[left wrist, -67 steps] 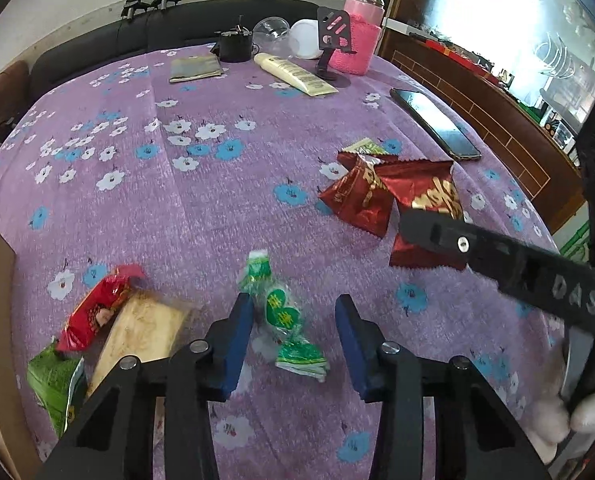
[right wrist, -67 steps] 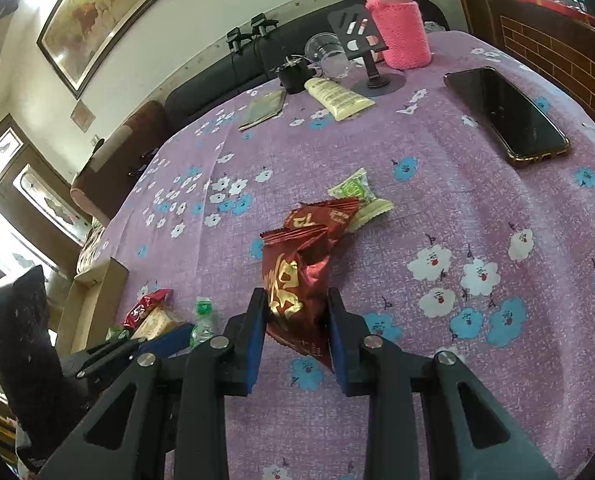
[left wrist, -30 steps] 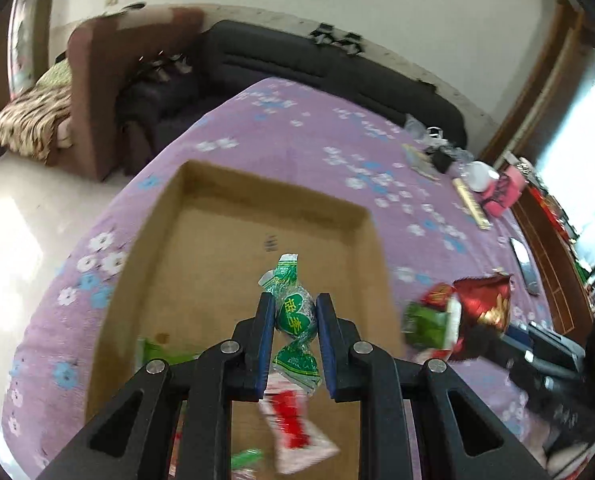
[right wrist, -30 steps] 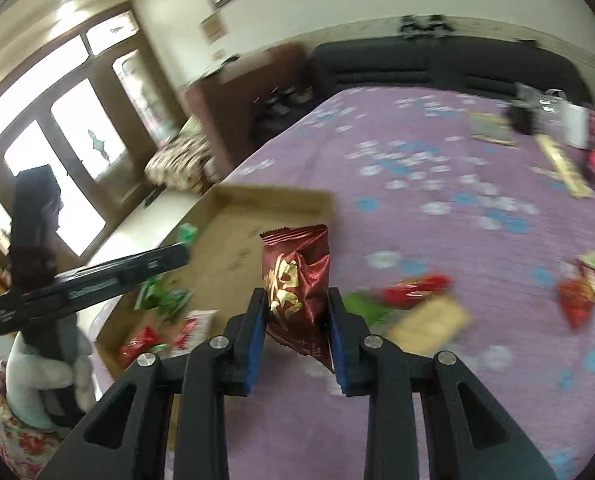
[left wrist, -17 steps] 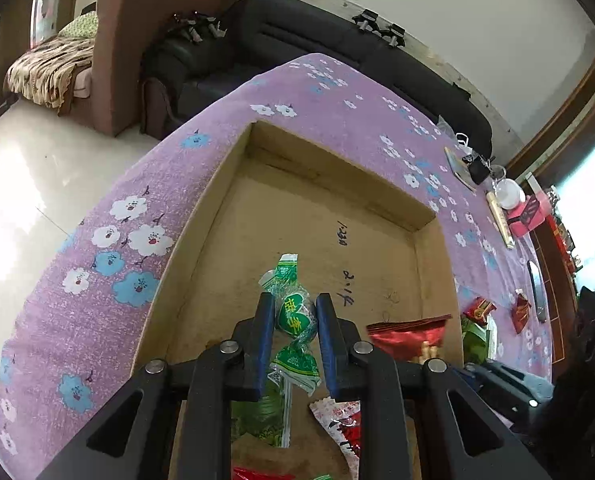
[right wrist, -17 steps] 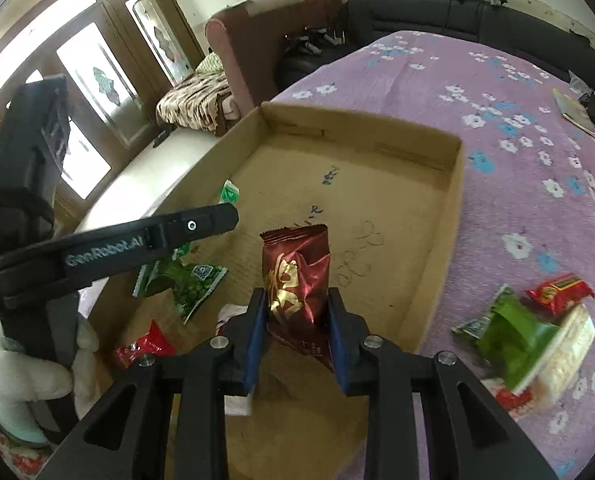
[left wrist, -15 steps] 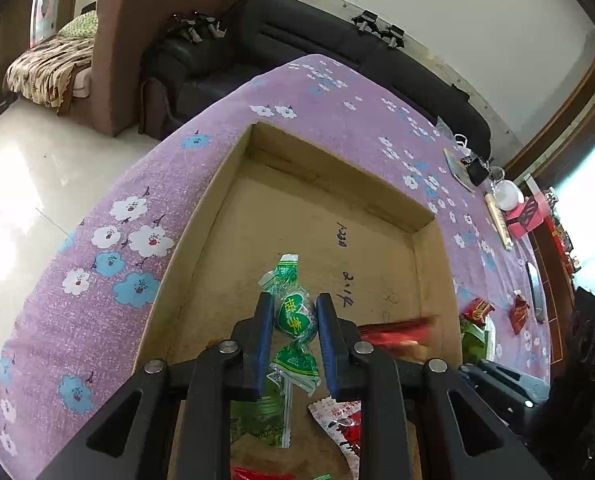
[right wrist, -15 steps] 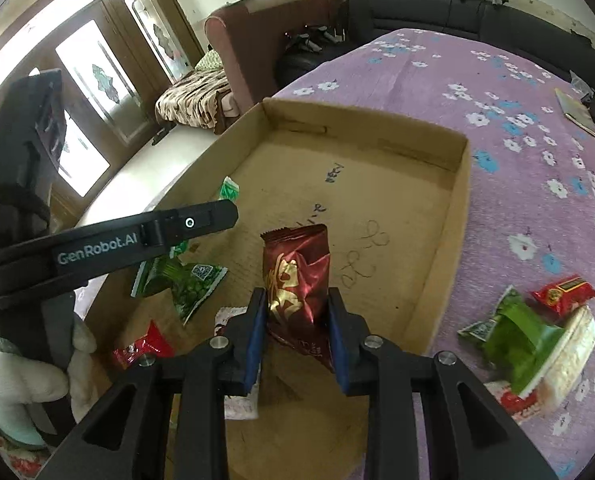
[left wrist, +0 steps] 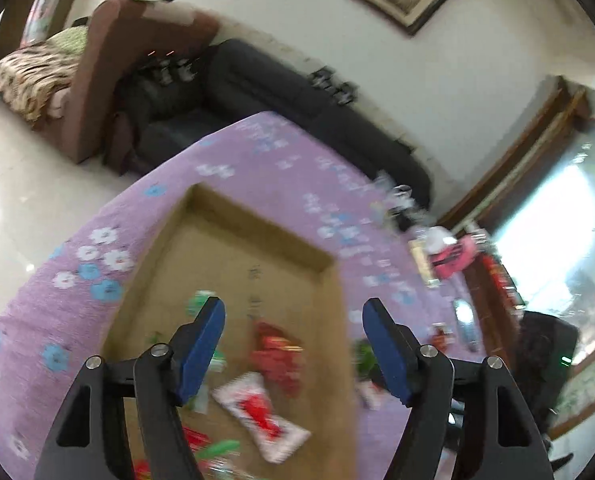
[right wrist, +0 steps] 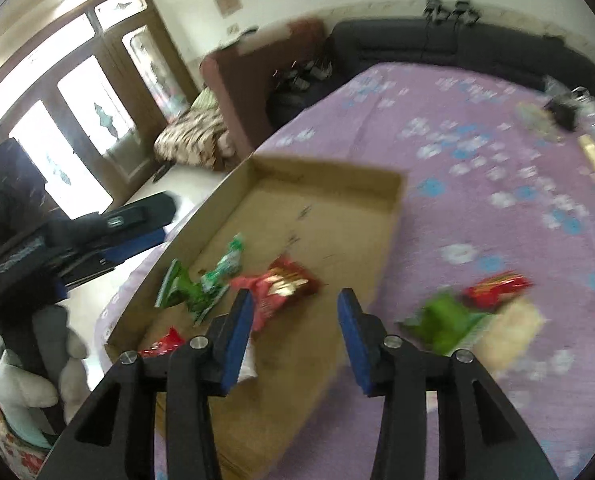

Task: Organize snacks
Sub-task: 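Grasp another red-gold bag with the right gripper while the left gripper grasps the cream wafer bar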

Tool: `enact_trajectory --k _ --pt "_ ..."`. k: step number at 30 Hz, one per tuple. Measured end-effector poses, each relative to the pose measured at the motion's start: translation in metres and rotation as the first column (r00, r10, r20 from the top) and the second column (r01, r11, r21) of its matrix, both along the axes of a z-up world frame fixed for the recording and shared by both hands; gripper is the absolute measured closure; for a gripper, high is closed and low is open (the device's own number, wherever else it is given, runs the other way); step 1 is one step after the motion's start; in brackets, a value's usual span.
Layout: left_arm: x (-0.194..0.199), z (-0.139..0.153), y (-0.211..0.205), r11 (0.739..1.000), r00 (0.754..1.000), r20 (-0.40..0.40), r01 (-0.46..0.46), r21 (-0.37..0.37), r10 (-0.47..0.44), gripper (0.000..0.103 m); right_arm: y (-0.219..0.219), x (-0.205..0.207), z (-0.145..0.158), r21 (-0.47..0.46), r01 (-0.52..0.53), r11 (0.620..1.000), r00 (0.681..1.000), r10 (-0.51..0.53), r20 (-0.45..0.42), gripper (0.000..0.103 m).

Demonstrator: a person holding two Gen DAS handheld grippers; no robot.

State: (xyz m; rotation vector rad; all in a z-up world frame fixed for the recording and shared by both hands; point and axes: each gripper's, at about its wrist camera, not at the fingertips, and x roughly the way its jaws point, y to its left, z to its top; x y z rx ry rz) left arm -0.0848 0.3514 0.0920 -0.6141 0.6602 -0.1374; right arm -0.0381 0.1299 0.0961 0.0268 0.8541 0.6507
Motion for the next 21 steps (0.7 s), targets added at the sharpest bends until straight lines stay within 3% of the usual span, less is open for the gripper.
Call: enact_trajectory --k 2,4,7,10,16,19,21 --pt "-0.009 0.01 -0.013 0.998 0.997 0.062 0.04 -0.044 -0.037 0.025 -0.03 -0.001 0.007 0.004 0.059 0.998 0.996 -0.059 0.06 0.036" --pt "-0.017 0.013 -0.025 0.991 0.992 0.106 0.081 -0.108 -0.069 0.023 -0.07 0.001 0.009 0.003 0.146 0.989 0.984 -0.146 0.098 0.034" --pt "-0.018 0.009 -0.048 0.976 0.988 0.101 0.134 -0.172 -0.118 0.023 -0.123 0.009 -0.002 -0.01 0.255 0.967 0.966 -0.254 0.047 0.034" --pt "-0.015 0.002 -0.074 0.972 0.985 0.049 0.173 -0.156 -0.167 0.023 -0.178 0.014 -0.017 -0.014 0.353 0.935 0.935 -0.353 -0.018 0.034" --pt "-0.012 -0.012 -0.116 0.965 0.969 -0.025 0.241 -0.107 -0.245 0.023 -0.261 0.023 -0.03 -0.002 0.523 0.852 0.851 -0.523 -0.041 0.034" --pt "-0.01 -0.014 -0.128 0.964 0.965 -0.044 0.253 -0.086 -0.258 0.023 -0.288 0.036 -0.036 0.006 0.577 0.817 0.816 -0.576 -0.058 0.034" --pt "-0.008 -0.015 -0.136 0.964 0.964 -0.052 0.259 -0.062 -0.262 0.023 -0.295 0.044 -0.038 0.007 0.587 0.81 0.808 -0.585 -0.069 0.034"
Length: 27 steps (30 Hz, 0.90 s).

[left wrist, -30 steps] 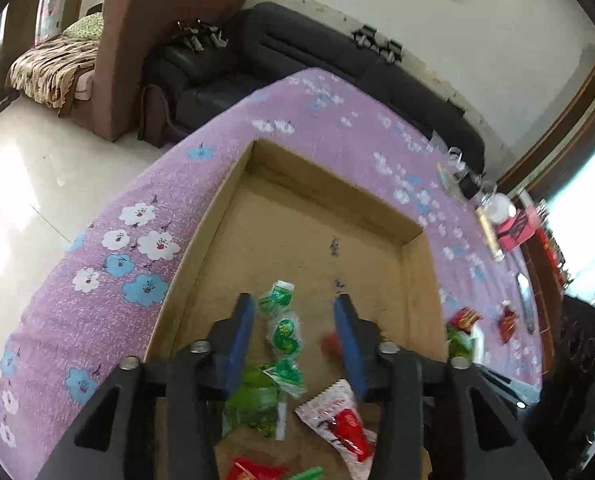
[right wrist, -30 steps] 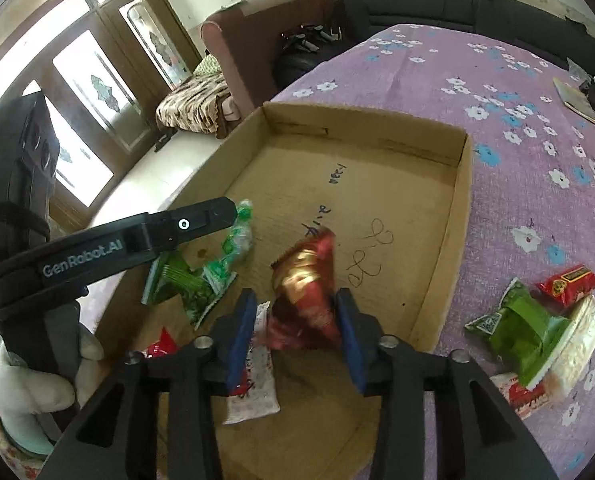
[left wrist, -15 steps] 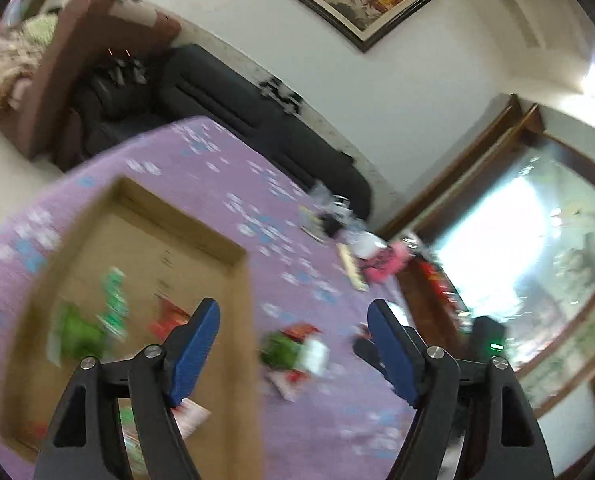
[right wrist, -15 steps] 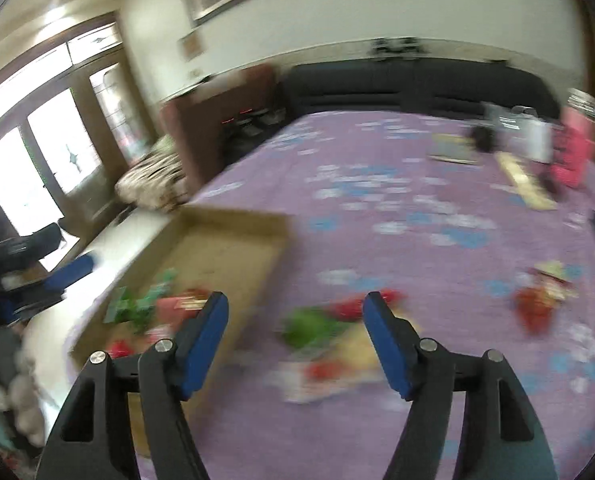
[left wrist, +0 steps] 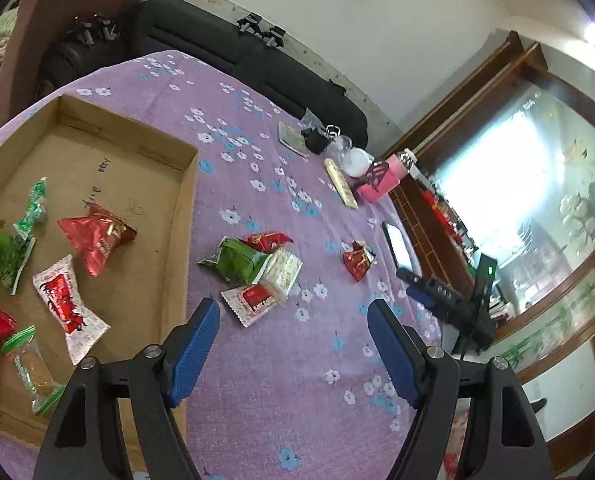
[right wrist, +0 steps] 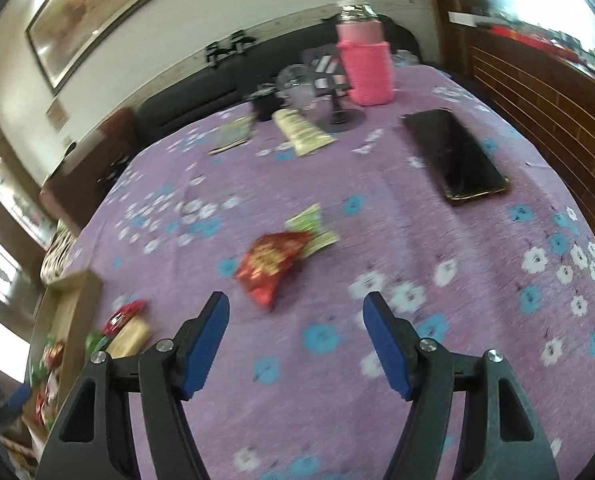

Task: Organize snacks
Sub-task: 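Grasp another red-gold bag with the right gripper while the left gripper grasps the cream wafer bar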

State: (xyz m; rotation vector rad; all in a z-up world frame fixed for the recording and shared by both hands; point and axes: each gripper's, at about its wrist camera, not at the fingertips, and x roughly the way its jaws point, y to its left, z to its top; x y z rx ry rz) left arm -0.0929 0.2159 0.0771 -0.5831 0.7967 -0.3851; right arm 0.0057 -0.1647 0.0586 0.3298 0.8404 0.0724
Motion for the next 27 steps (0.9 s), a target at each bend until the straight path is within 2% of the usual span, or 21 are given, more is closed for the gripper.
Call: enact_trajectory --k 6,9,13,14,16,18,23,27 --pt "0.005 -0.003 -0.019 0.995 1.0 -0.004 0.019 0.095 -0.018 0.023 0.01 0.035 -0.018 0.089 -0.004 0.996 0.997 0.011 -0.077 0.034" --pt "0.006 -0.003 -0.031 0.986 0.999 0.007 0.033 0.165 -0.035 0.024 0.026 0.049 -0.026 0.06 -0.004 0.998 0.995 0.009 -0.095 0.034" --pt "0.009 -0.002 -0.046 0.968 0.998 0.023 0.056 0.244 -0.063 0.023 0.05 0.067 -0.033 -0.041 -0.019 0.999 0.995 0.015 -0.095 0.035" --pt "0.011 -0.002 -0.05 0.963 0.997 0.024 0.062 0.262 -0.071 0.023 0.051 0.068 -0.035 -0.052 -0.022 0.998 0.996 0.017 -0.093 0.052" --pt "0.015 -0.003 -0.057 0.95 0.996 0.025 0.077 0.302 -0.089 0.023 0.055 0.07 -0.039 -0.053 -0.036 0.998 0.995 0.031 -0.099 0.075" --pt "0.02 -0.004 -0.062 0.941 0.995 0.022 0.087 0.327 -0.099 0.024 0.055 0.067 -0.039 -0.057 -0.033 0.998 0.996 0.028 -0.089 0.076" --pt "0.043 -0.011 -0.07 0.92 0.995 -0.013 0.093 0.38 -0.095 0.024 0.049 0.044 -0.037 0.015 -0.073 0.997 0.994 0.074 -0.086 0.077" --pt "0.07 -0.02 -0.076 0.885 0.997 -0.055 0.081 0.458 -0.063 0.023 0.047 0.023 -0.035 0.087 -0.126 0.988 0.99 0.131 -0.057 0.077"
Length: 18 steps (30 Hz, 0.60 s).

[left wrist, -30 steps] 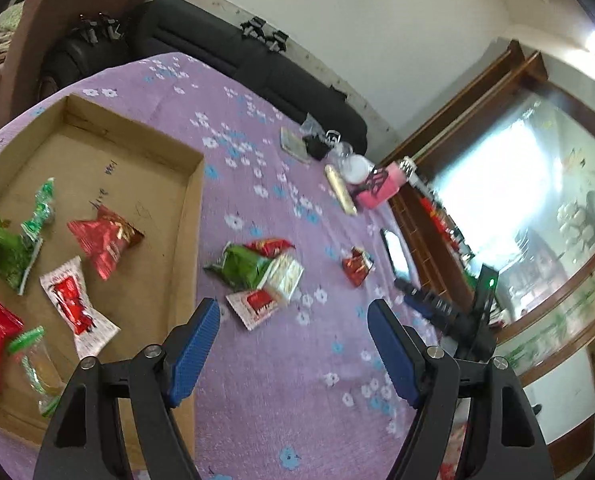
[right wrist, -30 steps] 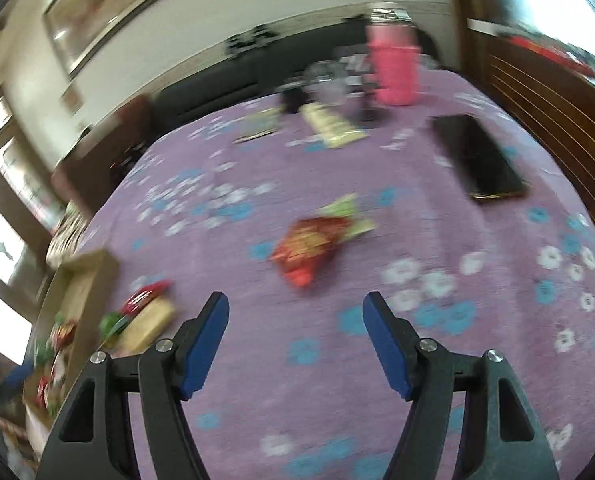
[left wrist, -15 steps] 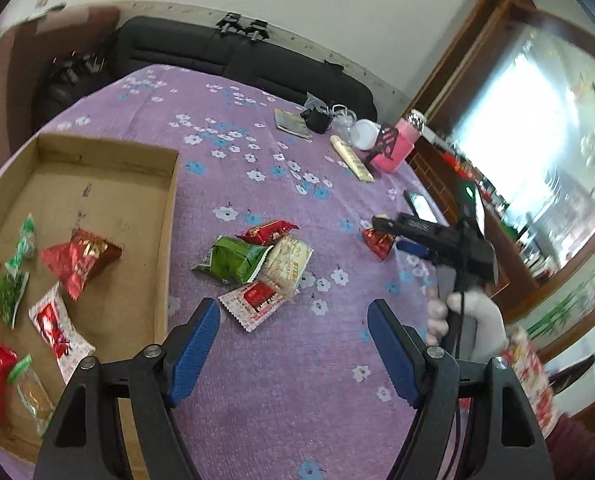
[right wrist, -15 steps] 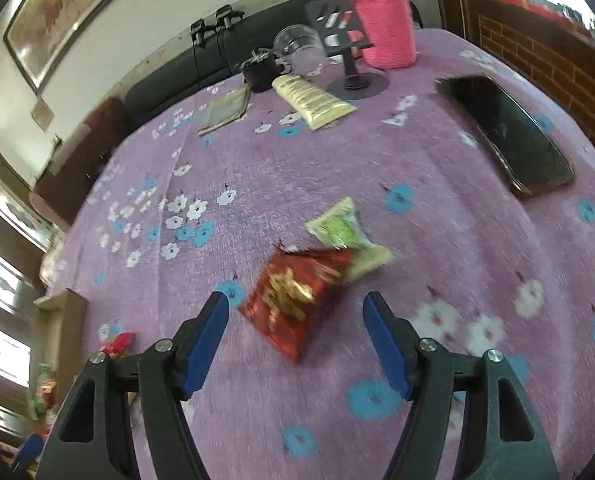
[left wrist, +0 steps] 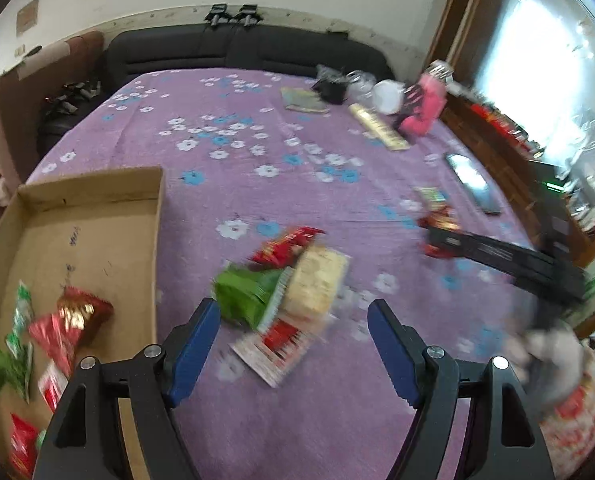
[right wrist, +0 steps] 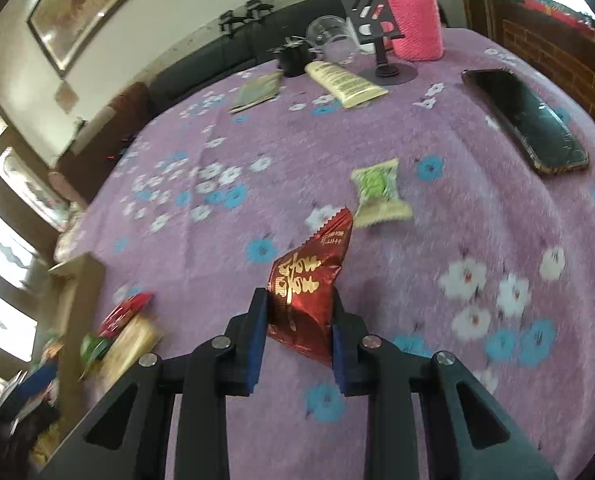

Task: Organize snacks
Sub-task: 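Grasp another red-gold bag with the right gripper while the left gripper grasps the cream wafer bar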

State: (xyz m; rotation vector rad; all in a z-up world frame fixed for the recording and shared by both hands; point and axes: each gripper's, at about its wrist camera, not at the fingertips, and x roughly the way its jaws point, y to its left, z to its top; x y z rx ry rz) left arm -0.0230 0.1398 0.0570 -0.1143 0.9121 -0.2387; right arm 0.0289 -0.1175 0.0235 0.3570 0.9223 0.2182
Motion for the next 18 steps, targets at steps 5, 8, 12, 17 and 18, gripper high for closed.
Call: enact_trajectory --k 5,8,12,17,18 --pt "0.031 -0.029 -0.011 1.0 0.991 -0.129 0.026 0.001 -0.025 0.024 -0.001 -0.002 -0.003 0.049 -0.023 0.999 1.0 0.023 0.002 0.076" --pt "0.021 -0.027 -0.029 0.984 0.977 -0.136 0.153 -0.096 -0.165 0.024 -0.003 -0.002 -0.004 0.068 -0.032 0.997 0.999 0.032 -0.001 0.076" --pt "0.007 -0.011 -0.035 0.982 0.982 -0.072 0.171 -0.084 -0.177 0.024 -0.004 -0.004 -0.001 0.084 -0.042 0.996 0.999 0.042 0.008 0.076" --pt "0.017 -0.012 -0.043 0.987 0.986 -0.056 0.158 -0.007 -0.158 0.024 -0.003 -0.005 0.001 0.09 -0.054 0.994 0.999 0.053 0.013 0.076" --pt "0.017 -0.017 -0.049 0.986 0.984 -0.063 0.165 0.009 -0.164 0.024 -0.003 -0.005 0.001 0.091 -0.054 0.994 0.999 0.053 0.014 0.076"
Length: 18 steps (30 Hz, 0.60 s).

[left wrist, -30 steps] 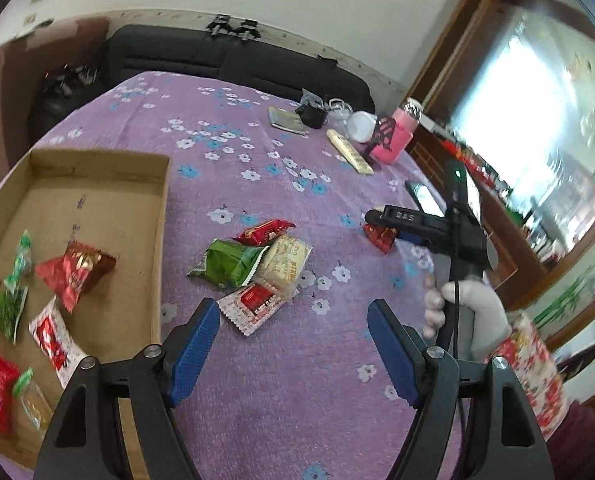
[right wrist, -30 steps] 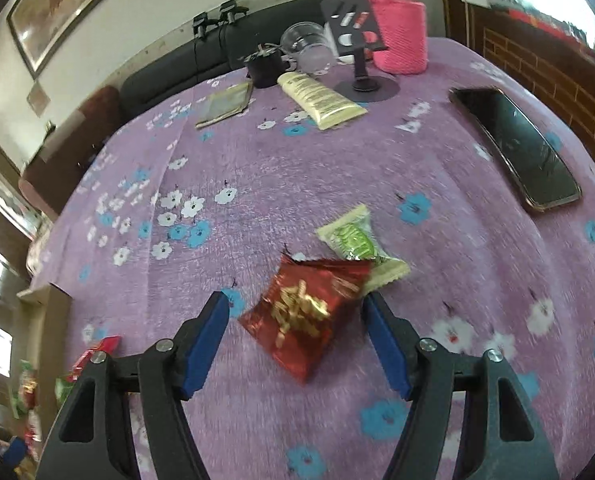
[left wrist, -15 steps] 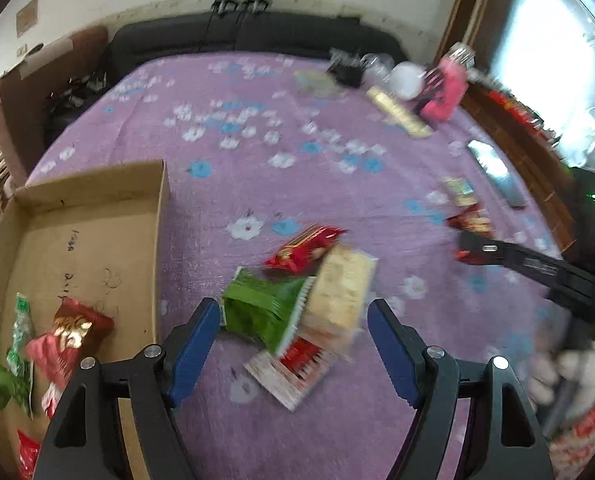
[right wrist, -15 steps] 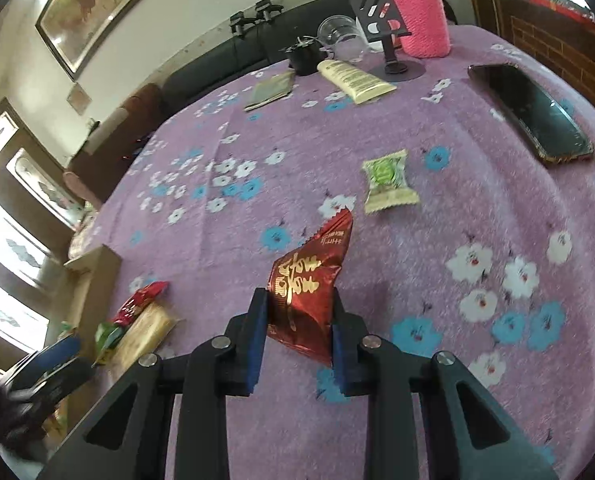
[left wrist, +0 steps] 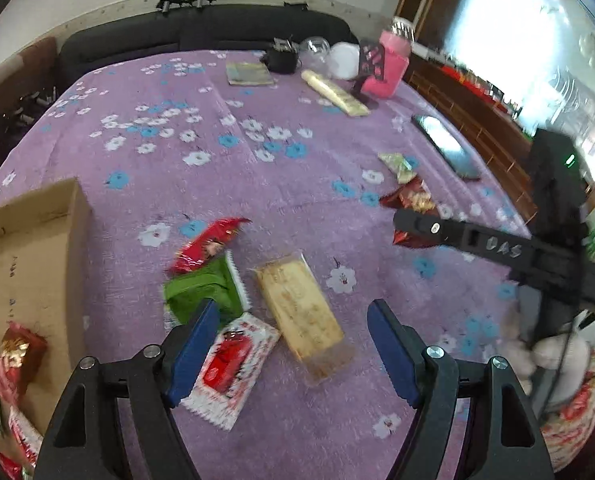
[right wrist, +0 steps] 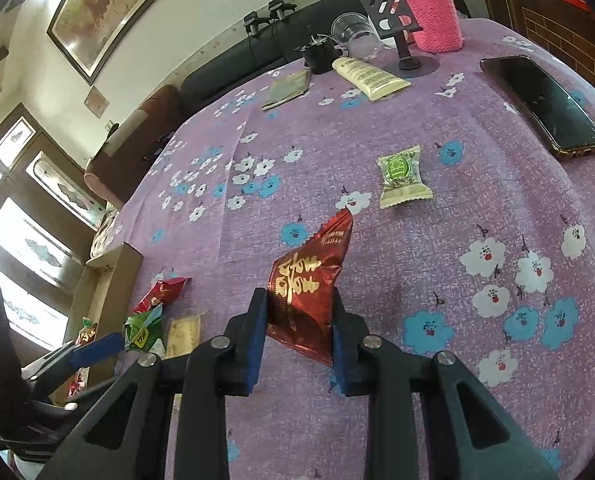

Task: Organize snacks
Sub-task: 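Grasp another red-gold bag with the right gripper while the left gripper grasps the cream wafer bar, then carry the wafer bar and red-gold bag over the box and release them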

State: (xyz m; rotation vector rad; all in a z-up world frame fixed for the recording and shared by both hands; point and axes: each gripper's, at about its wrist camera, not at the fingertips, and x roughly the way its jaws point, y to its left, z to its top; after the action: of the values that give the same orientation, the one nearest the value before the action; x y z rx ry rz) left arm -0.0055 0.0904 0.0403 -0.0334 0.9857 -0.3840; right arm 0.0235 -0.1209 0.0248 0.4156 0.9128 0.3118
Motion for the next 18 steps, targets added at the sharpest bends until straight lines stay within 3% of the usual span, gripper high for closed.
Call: enact_trajectory --k 7,8,11,13,18 --pt "0.016 -0.029 -0.054 0.984 0.999 -0.025 0.05 0.169 -0.047 0.028 0.0 -0.001 0.001 -0.007 0.0 1.0 1.0 0.0 0.006 0.076" --pt "0.015 -0.029 -0.058 0.979 0.999 0.01 0.051 0.2 -0.054 0.028 -0.001 -0.002 0.001 -0.007 -0.001 1.0 1.0 0.001 0.007 0.076" --pt "0.016 -0.03 -0.055 0.984 0.999 0.014 0.042 0.175 -0.045 0.033 -0.001 -0.002 0.002 -0.012 0.001 1.0 1.0 -0.001 0.015 0.076" --pt "0.012 -0.028 -0.053 0.985 0.998 0.026 0.048 0.165 -0.053 0.067 -0.002 -0.002 0.004 -0.011 0.001 1.0 1.0 -0.001 0.024 0.076" --pt "-0.001 -0.018 -0.049 0.992 0.998 0.044 0.047 0.12 -0.053 0.068 -0.002 -0.004 0.006 -0.015 0.009 1.0 0.999 -0.008 0.041 0.076"
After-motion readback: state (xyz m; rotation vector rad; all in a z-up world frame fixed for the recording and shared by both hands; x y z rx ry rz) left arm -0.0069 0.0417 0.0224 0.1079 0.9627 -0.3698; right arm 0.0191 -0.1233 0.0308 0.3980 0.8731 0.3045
